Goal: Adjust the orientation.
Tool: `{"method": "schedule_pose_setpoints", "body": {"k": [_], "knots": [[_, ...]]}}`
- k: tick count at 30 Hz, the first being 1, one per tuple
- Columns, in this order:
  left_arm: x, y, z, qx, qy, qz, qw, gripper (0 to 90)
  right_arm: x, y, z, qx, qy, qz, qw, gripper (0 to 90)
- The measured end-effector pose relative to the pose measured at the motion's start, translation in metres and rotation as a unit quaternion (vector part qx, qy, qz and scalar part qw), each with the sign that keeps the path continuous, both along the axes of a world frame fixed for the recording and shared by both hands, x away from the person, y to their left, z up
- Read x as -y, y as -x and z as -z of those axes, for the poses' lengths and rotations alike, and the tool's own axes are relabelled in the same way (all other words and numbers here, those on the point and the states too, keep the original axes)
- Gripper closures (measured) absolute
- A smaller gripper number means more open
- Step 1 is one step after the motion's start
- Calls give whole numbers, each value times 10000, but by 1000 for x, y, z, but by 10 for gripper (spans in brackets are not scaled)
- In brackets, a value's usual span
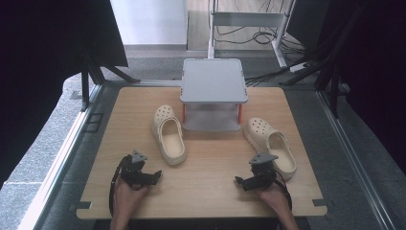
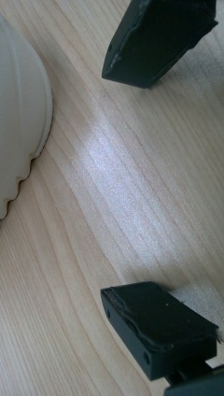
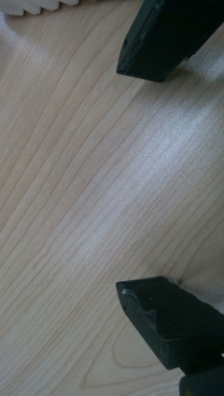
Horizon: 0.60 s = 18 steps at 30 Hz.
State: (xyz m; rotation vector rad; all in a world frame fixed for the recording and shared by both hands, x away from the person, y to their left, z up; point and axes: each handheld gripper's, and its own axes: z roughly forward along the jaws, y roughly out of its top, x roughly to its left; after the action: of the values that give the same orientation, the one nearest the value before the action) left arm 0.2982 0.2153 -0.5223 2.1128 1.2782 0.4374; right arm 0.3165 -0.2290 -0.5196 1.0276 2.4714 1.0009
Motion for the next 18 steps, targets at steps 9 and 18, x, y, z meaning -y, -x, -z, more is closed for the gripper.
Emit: {"method": "schedule_pose_setpoints", "body": {"k": [9,18], "knots": [[1,0,0,2,-4,40,10000,2,0,1,0,16,-14,1,10000,13],[2,2,0,-7,-8,-20,10000,1,1,1,0,23,-42,59,10000,30]]}}
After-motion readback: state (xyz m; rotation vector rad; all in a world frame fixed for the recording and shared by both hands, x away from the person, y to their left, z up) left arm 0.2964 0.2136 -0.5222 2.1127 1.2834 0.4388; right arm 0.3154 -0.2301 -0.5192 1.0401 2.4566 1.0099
